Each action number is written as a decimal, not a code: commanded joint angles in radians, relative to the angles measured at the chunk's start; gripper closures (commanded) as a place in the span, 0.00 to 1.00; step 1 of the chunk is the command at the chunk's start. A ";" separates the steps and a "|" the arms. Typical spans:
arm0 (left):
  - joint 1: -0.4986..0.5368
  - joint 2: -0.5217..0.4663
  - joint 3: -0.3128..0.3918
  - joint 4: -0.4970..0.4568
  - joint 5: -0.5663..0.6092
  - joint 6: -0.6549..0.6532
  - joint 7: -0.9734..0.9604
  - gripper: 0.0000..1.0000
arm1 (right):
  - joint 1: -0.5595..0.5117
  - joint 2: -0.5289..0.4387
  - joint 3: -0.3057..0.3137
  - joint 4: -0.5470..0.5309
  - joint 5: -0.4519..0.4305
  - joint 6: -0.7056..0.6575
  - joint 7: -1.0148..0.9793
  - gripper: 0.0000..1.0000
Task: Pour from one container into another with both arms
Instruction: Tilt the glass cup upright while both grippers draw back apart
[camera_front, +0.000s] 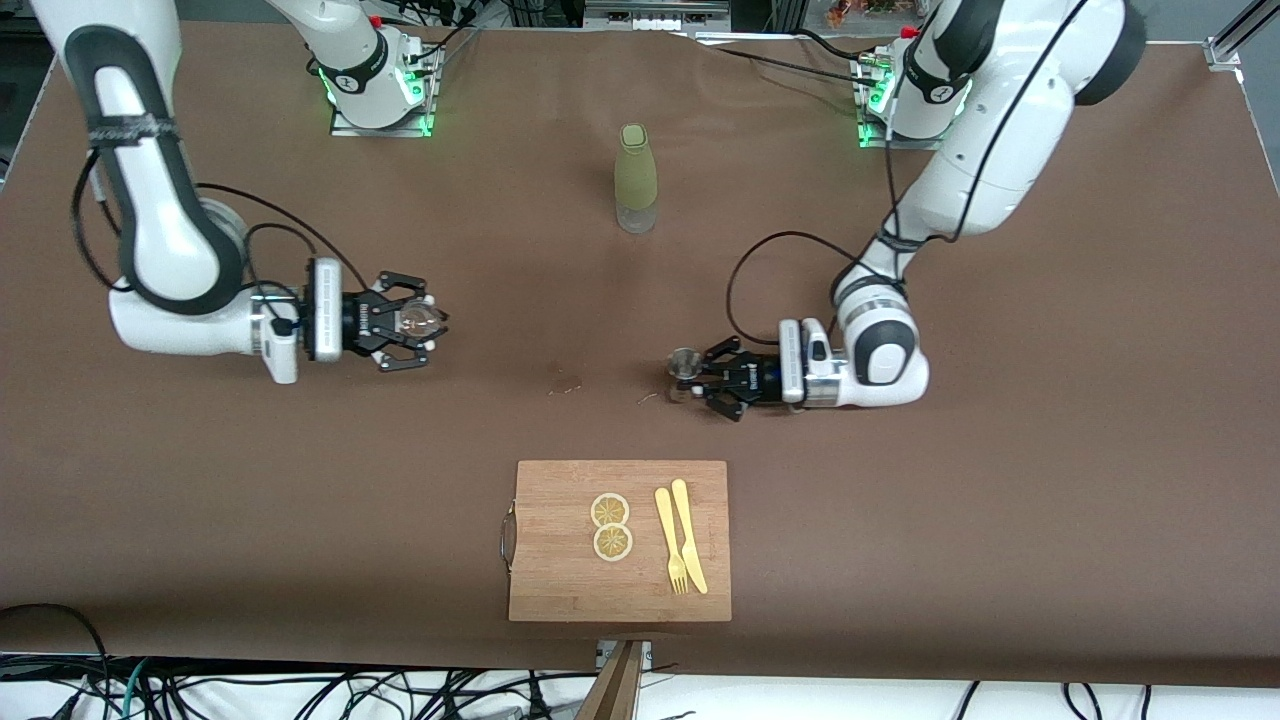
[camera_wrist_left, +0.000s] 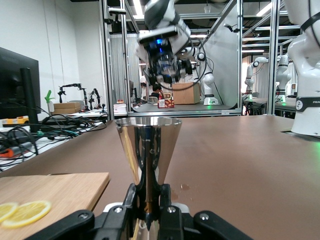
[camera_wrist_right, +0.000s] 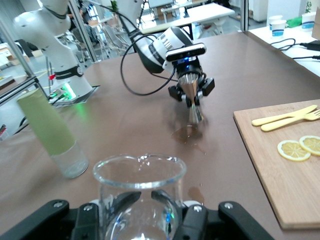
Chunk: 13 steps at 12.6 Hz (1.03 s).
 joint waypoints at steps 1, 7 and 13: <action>0.056 -0.088 0.072 -0.121 0.071 -0.113 0.045 1.00 | -0.063 0.080 -0.017 0.004 0.016 -0.083 -0.174 0.80; 0.202 -0.108 0.283 -0.150 0.346 -0.410 0.059 1.00 | -0.158 0.293 -0.039 0.018 0.024 -0.105 -0.507 0.80; 0.343 -0.090 0.404 -0.141 0.585 -0.556 0.184 1.00 | -0.190 0.437 -0.040 0.101 0.022 -0.088 -0.674 0.80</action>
